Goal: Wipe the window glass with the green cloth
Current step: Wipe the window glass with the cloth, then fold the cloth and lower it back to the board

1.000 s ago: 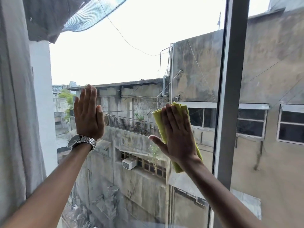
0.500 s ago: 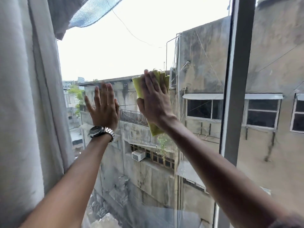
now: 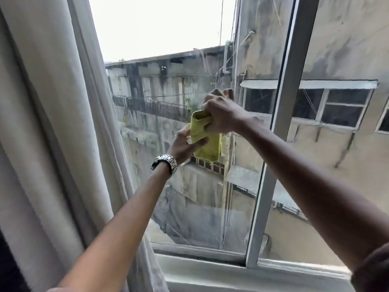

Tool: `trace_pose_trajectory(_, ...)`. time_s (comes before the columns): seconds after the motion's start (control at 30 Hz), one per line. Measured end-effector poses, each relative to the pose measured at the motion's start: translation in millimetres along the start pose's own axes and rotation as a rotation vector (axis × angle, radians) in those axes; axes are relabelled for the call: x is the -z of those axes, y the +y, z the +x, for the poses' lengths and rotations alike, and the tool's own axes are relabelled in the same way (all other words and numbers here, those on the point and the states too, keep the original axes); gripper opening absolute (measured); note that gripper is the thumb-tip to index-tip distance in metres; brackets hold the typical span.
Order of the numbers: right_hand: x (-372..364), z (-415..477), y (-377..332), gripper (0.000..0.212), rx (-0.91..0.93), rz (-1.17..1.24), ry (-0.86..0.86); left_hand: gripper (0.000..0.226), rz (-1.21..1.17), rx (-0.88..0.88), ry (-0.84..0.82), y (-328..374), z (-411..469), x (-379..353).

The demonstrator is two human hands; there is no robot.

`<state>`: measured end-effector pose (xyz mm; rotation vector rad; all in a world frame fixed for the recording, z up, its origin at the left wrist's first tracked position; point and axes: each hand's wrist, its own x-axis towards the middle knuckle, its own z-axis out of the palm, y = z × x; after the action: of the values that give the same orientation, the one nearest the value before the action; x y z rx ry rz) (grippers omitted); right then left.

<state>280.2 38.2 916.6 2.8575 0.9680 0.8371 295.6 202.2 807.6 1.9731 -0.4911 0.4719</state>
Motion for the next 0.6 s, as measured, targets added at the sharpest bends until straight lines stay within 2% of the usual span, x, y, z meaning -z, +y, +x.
trace_pose_trajectory(0.07, -34.9, -39.7, 0.0, 0.02, -0.041, 0.162, -0.196, 0.021, -0.032, 0.057, -0.086, -32.0, -39.0, -28.1)
trace_pose_trajectory(0.13, -86.2, -87.0, 0.2, 0.017, -0.101, 0.304, -0.389, 0.018, -0.089, 0.199, -0.231, -74.2, -89.7, -65.5)
trace_pose_trajectory(0.23, -182.9, -167.7, -4.8, 0.02, -0.192, 0.451, -0.648, 0.031, -0.217, 0.459, -0.479, -138.9, -190.0, -128.1)
trace_pose_trajectory(0.33, -293.8, -264.3, -20.9, 0.023, -0.29, 0.592, -0.94, 0.04, -0.27, 0.708, -0.633, -203.8, -311.9, -199.2)
trace_pose_trajectory(0.47, -441.1, -409.3, -55.7, 0.043, -0.415, 0.648, -1.243, 0.041, -0.324, 1.07, -0.644, -275.6, -478.9, -298.9)
trace_pose_trajectory(0.6, -567.9, -537.3, -91.9, 0.033, -0.496, 0.64, -1.415, 0.022, -0.454, 1.352, -0.569, -335.4, -614.3, -391.5)
